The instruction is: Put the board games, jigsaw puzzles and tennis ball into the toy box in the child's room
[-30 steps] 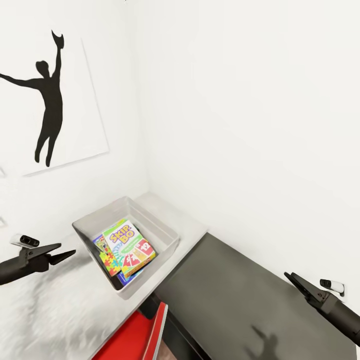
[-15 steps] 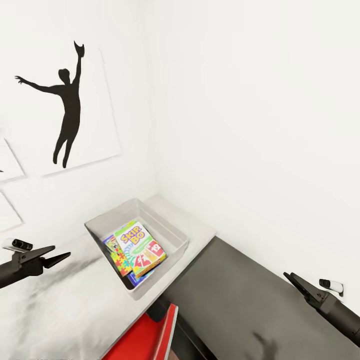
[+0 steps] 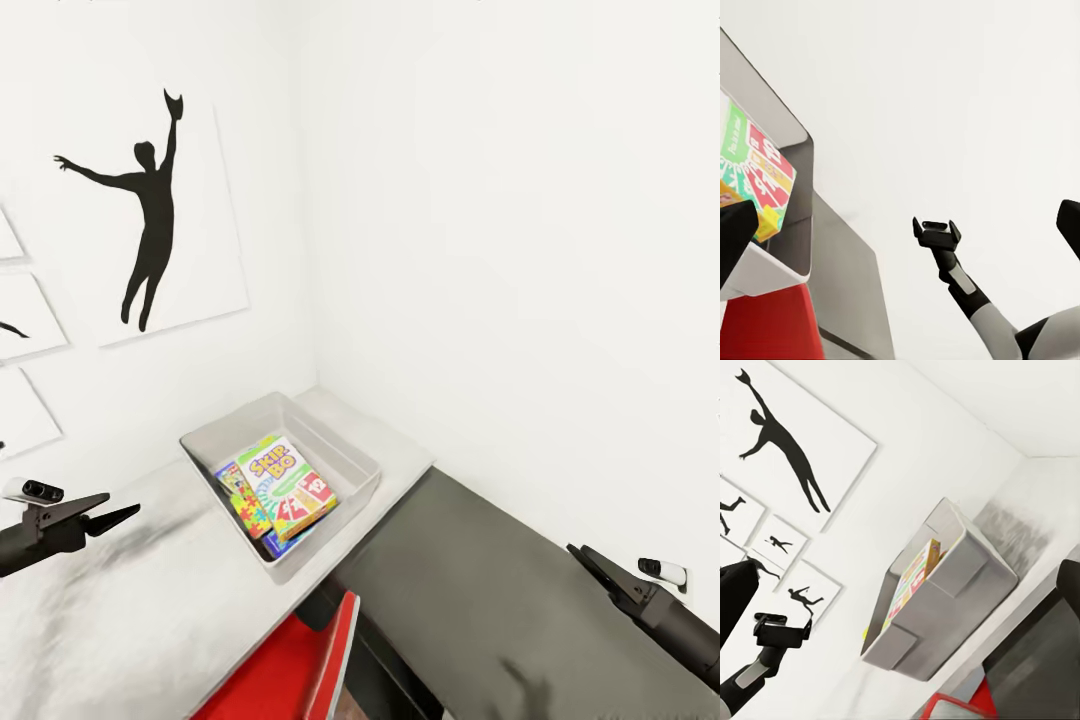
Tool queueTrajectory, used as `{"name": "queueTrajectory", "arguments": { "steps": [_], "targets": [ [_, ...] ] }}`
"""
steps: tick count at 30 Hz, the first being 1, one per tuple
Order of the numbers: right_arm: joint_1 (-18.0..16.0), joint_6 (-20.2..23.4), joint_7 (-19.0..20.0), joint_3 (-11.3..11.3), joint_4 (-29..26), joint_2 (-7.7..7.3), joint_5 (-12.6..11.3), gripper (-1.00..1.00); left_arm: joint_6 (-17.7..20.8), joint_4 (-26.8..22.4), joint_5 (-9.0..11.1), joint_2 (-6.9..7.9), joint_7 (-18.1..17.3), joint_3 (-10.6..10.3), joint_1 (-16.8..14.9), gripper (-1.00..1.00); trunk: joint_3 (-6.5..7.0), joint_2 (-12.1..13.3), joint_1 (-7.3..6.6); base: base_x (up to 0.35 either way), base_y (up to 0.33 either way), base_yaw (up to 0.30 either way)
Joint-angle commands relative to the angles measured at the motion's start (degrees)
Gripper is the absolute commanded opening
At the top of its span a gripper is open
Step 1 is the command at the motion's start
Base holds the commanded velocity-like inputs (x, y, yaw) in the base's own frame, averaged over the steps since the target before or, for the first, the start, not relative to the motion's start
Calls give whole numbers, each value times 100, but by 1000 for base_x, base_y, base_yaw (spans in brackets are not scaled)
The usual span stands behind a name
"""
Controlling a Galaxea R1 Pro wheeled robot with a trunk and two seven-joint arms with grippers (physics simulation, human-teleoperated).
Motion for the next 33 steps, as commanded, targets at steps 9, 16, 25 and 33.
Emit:
{"name": "queueTrajectory", "arguments": {
  "steps": [9,16,25,33],
  "targets": [
    [-3,44,8,1,-2,0,-20,100,58,-7,6,6,-19,-5,3,100,64,-6,-1,-270,0,73],
    [-3,44,8,3,-2,0,-20,100,58,-10,4,0,-19,-5,4,100,126,-6,-1,-261,0,143],
    [-3,51,1,1,-5,0,-20,100,58,-12,1,-1,-19,-5,6,100,198,-6,-1,-210,122,186],
    [-3,52,-3,-5,-2,0,-20,100,58,-15,0,-3,-19,-5,7,100,248,-6,-1,-32,179,227]
  ]
}}
